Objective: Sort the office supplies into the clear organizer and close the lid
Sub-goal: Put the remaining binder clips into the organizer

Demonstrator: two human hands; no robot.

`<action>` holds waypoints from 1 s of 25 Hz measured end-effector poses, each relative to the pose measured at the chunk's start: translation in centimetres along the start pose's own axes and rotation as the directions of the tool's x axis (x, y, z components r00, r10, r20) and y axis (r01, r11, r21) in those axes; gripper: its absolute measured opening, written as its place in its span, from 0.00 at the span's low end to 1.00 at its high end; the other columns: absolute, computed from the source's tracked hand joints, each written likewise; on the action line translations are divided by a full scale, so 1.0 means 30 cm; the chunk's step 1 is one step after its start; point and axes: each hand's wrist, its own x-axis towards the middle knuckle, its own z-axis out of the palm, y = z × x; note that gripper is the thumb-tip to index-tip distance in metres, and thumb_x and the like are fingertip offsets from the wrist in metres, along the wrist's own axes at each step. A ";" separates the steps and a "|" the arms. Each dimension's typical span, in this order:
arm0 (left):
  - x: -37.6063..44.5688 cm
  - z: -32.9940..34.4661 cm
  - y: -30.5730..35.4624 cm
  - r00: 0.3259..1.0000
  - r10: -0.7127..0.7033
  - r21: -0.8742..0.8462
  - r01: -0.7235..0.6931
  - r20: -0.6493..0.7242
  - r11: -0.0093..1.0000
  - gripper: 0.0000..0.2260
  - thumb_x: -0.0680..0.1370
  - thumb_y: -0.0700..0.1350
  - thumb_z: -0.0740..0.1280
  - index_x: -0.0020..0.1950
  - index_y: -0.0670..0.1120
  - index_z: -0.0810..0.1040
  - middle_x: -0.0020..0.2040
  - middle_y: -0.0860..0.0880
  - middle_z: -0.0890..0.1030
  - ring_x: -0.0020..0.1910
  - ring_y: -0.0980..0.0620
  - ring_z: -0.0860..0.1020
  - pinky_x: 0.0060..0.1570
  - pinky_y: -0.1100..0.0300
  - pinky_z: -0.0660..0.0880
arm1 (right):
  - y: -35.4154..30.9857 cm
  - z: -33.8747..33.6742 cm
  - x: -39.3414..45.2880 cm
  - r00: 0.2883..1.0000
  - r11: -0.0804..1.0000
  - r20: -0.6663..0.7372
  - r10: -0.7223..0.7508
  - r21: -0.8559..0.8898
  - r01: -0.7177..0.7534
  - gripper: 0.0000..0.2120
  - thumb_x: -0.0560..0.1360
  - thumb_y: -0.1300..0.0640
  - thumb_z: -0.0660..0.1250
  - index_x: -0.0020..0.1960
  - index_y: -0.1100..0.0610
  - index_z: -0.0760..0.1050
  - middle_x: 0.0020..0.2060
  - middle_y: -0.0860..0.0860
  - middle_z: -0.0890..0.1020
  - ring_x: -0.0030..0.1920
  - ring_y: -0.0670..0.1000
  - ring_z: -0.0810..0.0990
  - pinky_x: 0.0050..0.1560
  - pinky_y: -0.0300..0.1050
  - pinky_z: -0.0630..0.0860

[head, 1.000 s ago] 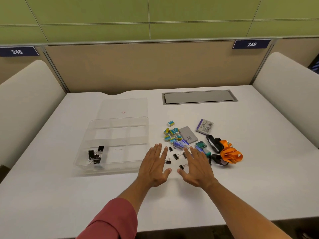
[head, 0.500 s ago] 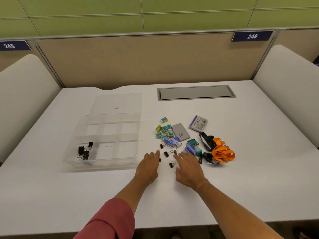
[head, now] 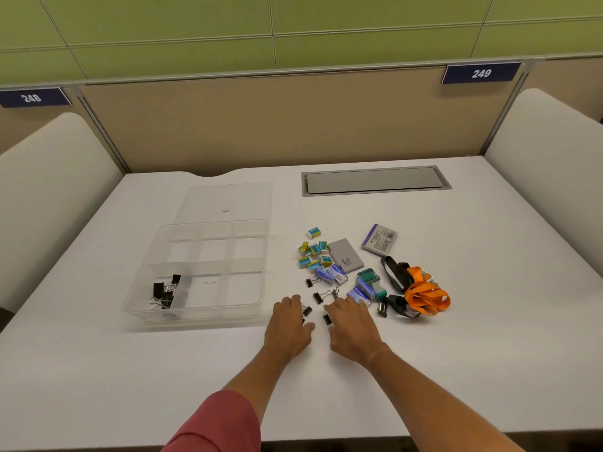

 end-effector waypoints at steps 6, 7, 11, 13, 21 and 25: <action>-0.002 -0.026 -0.007 1.000 0.025 0.069 -0.026 0.004 0.997 0.18 0.77 0.43 0.63 0.66 0.44 0.66 0.59 0.44 0.75 0.58 0.46 0.73 0.55 0.55 0.72 | -0.004 -0.005 0.006 0.999 0.998 0.021 0.039 0.049 -0.040 0.23 0.76 0.53 0.64 0.69 0.54 0.68 0.66 0.54 0.73 0.67 0.55 0.68 0.68 0.54 0.65; -0.005 -0.038 -0.011 0.999 0.035 0.088 -0.035 -0.003 0.996 0.16 0.76 0.42 0.62 0.64 0.44 0.68 0.58 0.44 0.75 0.56 0.46 0.73 0.54 0.55 0.73 | -0.009 -0.005 0.007 0.999 0.998 0.020 0.036 0.057 -0.037 0.22 0.76 0.52 0.63 0.70 0.54 0.67 0.66 0.54 0.73 0.66 0.55 0.69 0.67 0.53 0.66; -0.011 -0.082 -0.019 0.998 0.059 0.165 -0.057 -0.007 0.985 0.07 0.75 0.42 0.63 0.52 0.42 0.73 0.54 0.44 0.73 0.48 0.44 0.75 0.42 0.56 0.72 | -0.031 -0.003 0.017 0.999 0.998 0.041 0.002 0.055 -0.004 0.19 0.79 0.53 0.61 0.69 0.55 0.69 0.63 0.55 0.73 0.62 0.55 0.71 0.61 0.50 0.70; -0.011 -0.097 -0.021 0.999 0.042 0.158 -0.038 -0.021 0.987 0.05 0.76 0.42 0.64 0.49 0.41 0.74 0.54 0.44 0.71 0.45 0.44 0.76 0.38 0.56 0.70 | -0.035 -0.004 0.020 0.999 0.998 0.044 0.000 0.066 -0.003 0.16 0.79 0.55 0.60 0.66 0.56 0.71 0.61 0.56 0.74 0.59 0.54 0.72 0.58 0.48 0.71; 0.002 -0.093 -0.022 0.997 0.065 0.054 -0.063 -0.040 0.997 0.05 0.76 0.37 0.60 0.48 0.41 0.74 0.51 0.43 0.75 0.45 0.44 0.75 0.42 0.55 0.69 | -0.014 -0.035 0.011 0.997 0.968 0.001 0.076 0.242 -0.073 0.11 0.76 0.51 0.63 0.56 0.56 0.75 0.51 0.54 0.79 0.50 0.51 0.76 0.52 0.46 0.76; 0.007 -0.062 -0.030 0.998 0.059 0.025 -0.059 0.010 0.998 0.06 0.76 0.36 0.61 0.51 0.41 0.74 0.52 0.43 0.77 0.50 0.45 0.74 0.43 0.58 0.65 | 0.013 -0.059 0.006 0.981 0.894 -0.016 0.195 0.415 -0.170 0.12 0.73 0.52 0.66 0.54 0.55 0.76 0.47 0.52 0.81 0.46 0.49 0.78 0.48 0.43 0.77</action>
